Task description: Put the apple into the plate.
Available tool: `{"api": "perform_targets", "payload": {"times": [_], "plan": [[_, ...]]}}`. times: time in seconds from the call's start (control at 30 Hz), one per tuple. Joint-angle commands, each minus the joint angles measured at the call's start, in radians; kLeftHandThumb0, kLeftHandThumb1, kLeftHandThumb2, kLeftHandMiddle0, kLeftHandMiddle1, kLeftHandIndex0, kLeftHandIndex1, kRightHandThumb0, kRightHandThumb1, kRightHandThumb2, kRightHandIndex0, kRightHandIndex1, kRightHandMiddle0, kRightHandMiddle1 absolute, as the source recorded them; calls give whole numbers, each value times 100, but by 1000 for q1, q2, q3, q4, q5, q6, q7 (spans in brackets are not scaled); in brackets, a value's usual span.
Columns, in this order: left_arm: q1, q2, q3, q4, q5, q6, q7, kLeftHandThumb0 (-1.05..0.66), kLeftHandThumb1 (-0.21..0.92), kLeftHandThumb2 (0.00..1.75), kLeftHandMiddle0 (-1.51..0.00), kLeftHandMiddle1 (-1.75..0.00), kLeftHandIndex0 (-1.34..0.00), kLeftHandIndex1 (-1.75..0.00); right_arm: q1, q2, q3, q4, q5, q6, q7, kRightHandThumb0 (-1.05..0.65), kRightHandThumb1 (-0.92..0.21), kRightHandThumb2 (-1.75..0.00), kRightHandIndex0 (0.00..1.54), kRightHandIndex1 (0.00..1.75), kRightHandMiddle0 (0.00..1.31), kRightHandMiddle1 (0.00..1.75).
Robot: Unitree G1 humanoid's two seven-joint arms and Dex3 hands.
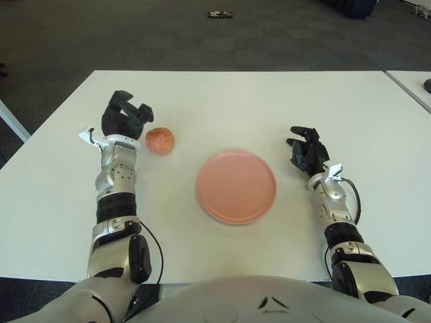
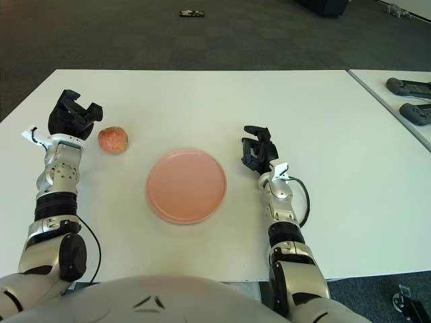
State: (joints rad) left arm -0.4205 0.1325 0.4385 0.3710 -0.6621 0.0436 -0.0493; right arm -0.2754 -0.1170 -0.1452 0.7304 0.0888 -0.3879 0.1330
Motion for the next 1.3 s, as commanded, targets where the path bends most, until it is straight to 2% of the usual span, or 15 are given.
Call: {"api": "perform_targets", "payload": {"times": [0.0, 0.33, 0.43, 0.5, 0.6, 0.67, 0.87, 1.2, 1.27], "plan": [[-22, 9, 17, 26, 9, -7, -14, -59, 7, 162, -136, -175, -82, -175, 36, 3, 5, 37, -3, 53, 2, -48, -76, -91, 30, 108, 0, 119], [-51, 21, 37, 90, 30, -15, -30, -60, 5, 165, -132, -175, -84, -175, 36, 6, 3, 42, -6, 41, -5, -44, -73, -94, 31, 111, 0, 127], [-61, 21, 36, 114, 51, -48, -38, -61, 5, 165, -133, -175, -85, -175, 36, 6, 3, 42, -7, 39, -8, -44, -72, -94, 30, 111, 0, 128], [-74, 13, 33, 137, 83, -99, -28, -60, 5, 165, -133, -175, -84, -175, 37, 6, 3, 41, -6, 41, -7, -44, -72, -95, 30, 111, 0, 127], [-83, 3, 32, 155, 119, -156, -8, -57, 11, 157, -120, -175, -79, -175, 38, 6, 5, 38, -6, 47, -7, -44, -72, -95, 30, 111, 0, 126], [-86, -3, 29, 165, 145, -194, 1, -54, 18, 148, -102, -175, -72, -175, 40, 7, 6, 36, -8, 51, -10, -44, -71, -96, 29, 111, 0, 125], [-80, -9, 2, 164, 212, -289, -10, -49, 31, 133, -68, -175, -62, -175, 41, 9, 9, 32, -7, 58, -12, -43, -70, -96, 30, 111, 0, 126], [-70, 8, -39, 190, 340, -416, 12, -46, 41, 120, -45, -175, -54, -175, 43, 12, 15, 33, -4, 57, -12, -42, -69, -98, 31, 111, 0, 128], [-68, 14, -53, 199, 403, -460, 51, -43, 50, 108, -33, -175, -47, -175, 42, 11, 17, 37, -3, 54, -7, -43, -69, -98, 30, 111, 0, 128]]}}
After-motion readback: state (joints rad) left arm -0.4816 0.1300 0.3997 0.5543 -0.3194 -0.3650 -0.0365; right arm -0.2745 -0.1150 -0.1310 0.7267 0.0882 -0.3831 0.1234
